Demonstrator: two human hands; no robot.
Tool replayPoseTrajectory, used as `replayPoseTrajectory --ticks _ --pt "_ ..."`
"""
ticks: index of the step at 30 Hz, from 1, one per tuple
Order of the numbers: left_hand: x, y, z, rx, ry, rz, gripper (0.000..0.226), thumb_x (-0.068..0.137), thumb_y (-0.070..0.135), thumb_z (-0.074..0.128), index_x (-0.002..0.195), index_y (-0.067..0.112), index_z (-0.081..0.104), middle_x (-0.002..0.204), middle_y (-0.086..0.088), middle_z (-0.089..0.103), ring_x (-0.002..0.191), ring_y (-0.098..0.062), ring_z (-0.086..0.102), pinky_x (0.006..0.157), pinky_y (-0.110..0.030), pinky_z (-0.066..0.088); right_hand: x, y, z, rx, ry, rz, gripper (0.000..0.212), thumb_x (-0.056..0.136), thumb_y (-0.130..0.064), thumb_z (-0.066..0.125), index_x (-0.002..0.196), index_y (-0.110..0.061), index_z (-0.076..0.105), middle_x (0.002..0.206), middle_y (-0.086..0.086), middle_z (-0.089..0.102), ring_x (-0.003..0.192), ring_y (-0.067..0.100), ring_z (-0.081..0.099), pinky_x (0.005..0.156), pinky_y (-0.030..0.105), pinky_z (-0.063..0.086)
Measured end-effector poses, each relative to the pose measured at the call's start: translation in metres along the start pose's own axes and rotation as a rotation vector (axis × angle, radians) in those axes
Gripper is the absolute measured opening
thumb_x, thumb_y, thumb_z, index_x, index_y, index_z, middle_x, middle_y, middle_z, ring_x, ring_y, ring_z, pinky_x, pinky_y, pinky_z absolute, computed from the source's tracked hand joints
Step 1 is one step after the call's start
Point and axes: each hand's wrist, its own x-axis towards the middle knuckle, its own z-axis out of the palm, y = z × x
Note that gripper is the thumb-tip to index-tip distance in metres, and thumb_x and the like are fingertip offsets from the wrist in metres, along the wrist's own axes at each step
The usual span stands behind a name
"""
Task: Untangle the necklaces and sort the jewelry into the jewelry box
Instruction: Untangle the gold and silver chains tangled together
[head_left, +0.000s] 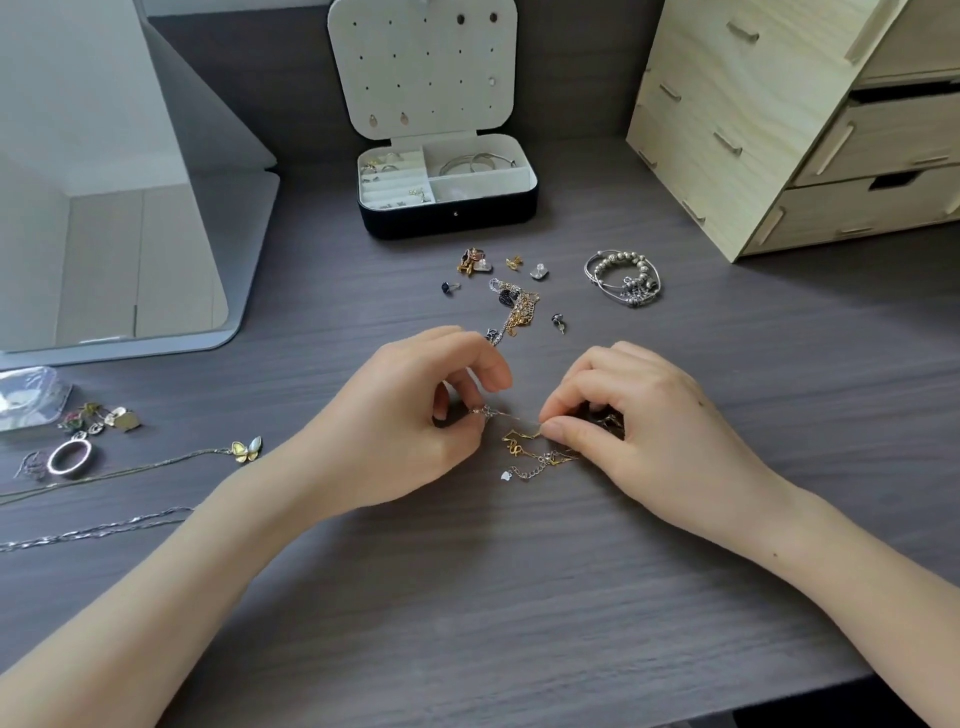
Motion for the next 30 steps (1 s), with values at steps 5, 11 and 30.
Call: replayPoseTrajectory --ticks 5,11,30 --pt "0.001 0.002 0.001 -0.064 0.044 -0.003 0.021 0.076 -0.007 0.064 0.089 0.011 0.063 0.079 0.012 0.057 0.065 0.002 0.053 0.058 -0.013 0.04 0.001 0.001 0.0 0.002 0.045 0.0 0.015 0.081 -0.034 0.057 0.075 -0.025 0.067 0.074 -0.017 0.058 0.072 0.003 0.044 0.068 0.018 0.036" --pt "0.005 0.002 0.002 -0.216 0.093 -0.094 0.02 0.079 -0.007 0.064 0.086 0.011 0.064 0.079 0.013 0.061 0.062 0.0 0.054 0.059 -0.013 0.039 0.002 0.004 -0.004 0.004 0.075 0.014 0.018 0.085 -0.02 0.053 0.087 -0.019 0.071 0.08 -0.009 0.065 0.076 0.011 0.048 0.073 0.02 0.038" --pt "0.002 0.022 0.02 0.36 0.099 -0.059 0.009 0.074 0.025 0.065 0.071 0.018 0.067 0.082 0.005 0.046 0.077 -0.015 0.043 0.063 -0.012 0.031 0.001 0.007 -0.013 -0.067 0.155 0.072 0.008 0.077 -0.027 0.061 0.074 -0.023 0.067 0.076 -0.011 0.062 0.073 0.014 0.05 0.07 0.021 0.035"
